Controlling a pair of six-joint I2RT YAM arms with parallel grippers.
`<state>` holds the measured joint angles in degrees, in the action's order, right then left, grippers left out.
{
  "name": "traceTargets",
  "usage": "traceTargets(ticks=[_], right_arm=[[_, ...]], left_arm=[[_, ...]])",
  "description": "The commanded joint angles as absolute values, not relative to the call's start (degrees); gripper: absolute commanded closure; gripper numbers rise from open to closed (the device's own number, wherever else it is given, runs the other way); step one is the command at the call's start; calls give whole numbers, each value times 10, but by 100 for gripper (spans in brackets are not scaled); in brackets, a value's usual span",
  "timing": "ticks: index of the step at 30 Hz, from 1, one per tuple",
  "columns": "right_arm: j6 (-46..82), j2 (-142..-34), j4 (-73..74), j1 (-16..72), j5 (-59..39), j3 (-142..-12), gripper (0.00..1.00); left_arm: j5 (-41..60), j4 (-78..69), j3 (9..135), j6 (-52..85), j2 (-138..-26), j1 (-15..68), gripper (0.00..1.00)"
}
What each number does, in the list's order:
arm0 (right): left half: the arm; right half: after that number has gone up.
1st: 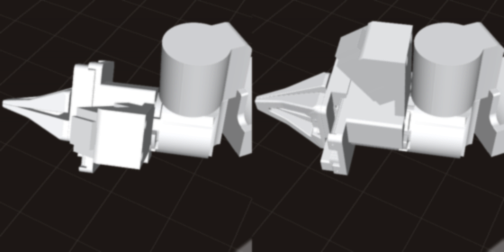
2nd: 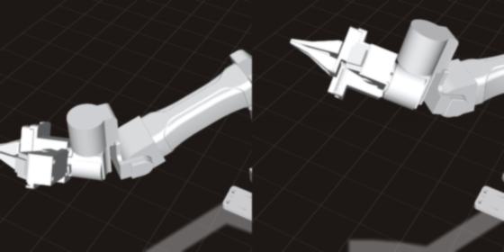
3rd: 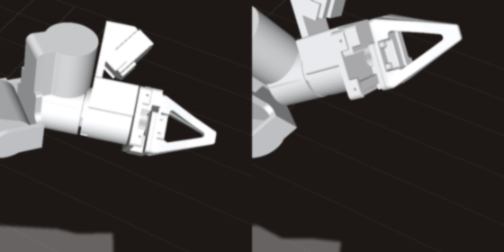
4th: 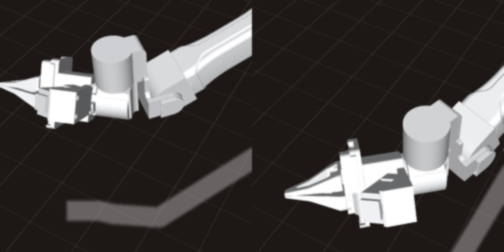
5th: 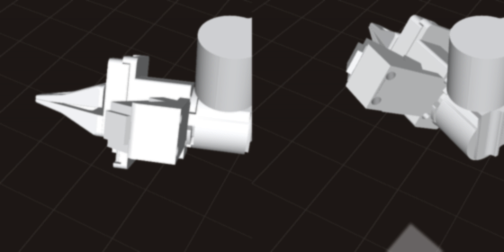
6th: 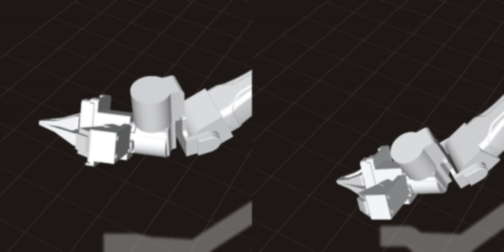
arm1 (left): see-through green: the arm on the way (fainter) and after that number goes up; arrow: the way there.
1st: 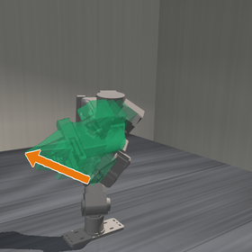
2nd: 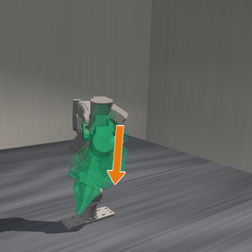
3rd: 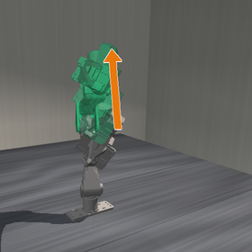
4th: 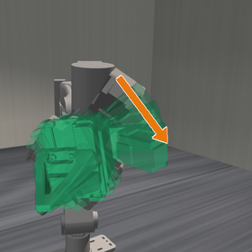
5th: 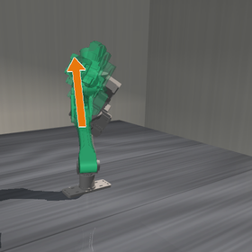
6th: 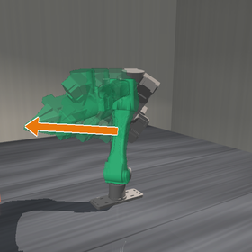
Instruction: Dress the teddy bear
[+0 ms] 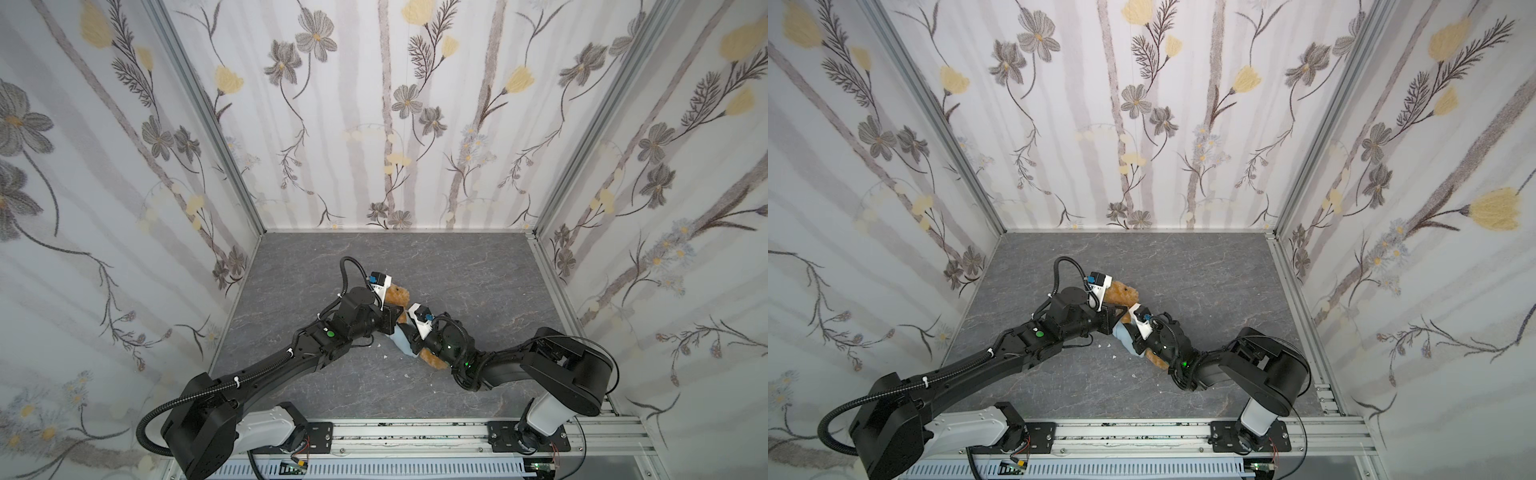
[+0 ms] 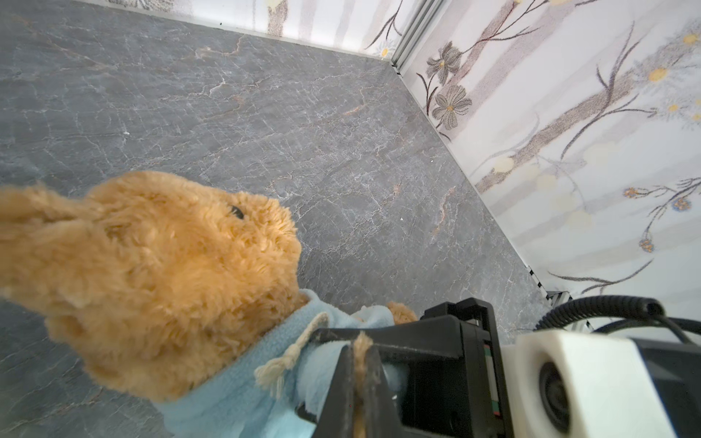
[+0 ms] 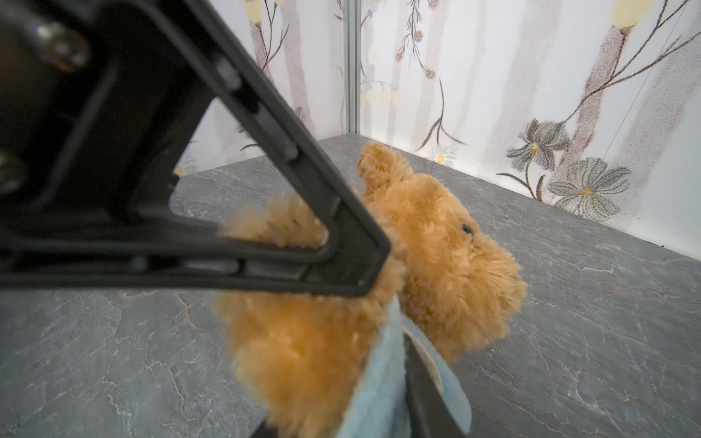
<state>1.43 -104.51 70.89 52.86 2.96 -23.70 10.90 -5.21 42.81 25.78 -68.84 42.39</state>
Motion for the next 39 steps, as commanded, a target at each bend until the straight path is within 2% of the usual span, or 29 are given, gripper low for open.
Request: traceTargets(ticks=[1, 10, 14, 21, 26, 32, 35, 39], right_arm=[[43, -1065, 639, 529, 67, -226, 68], [10, -1029, 544, 532, 70, -260, 44], [9, -983, 541, 531, 58, -245, 37], [21, -864, 504, 529, -20, -227, 25], [55, -793, 488, 500, -88, -187, 25], [145, -709, 493, 424, -100, -142, 27], [172, -714, 433, 414, -87, -167, 32], [220, -779, 426, 418, -128, -202, 40]], left_arm=[[120, -134, 447, 284, -674, 417, 100], [119, -146, 437, 281, -672, 417, 100], [117, -151, 426, 265, -671, 417, 100], [147, -206, 372, 141, -655, 415, 100], [176, -241, 323, 10, -655, 415, 94], [224, -286, 299, -64, -680, 416, 89], [227, -285, 269, -55, -674, 417, 83], [193, -288, 211, -25, -642, 419, 83]])
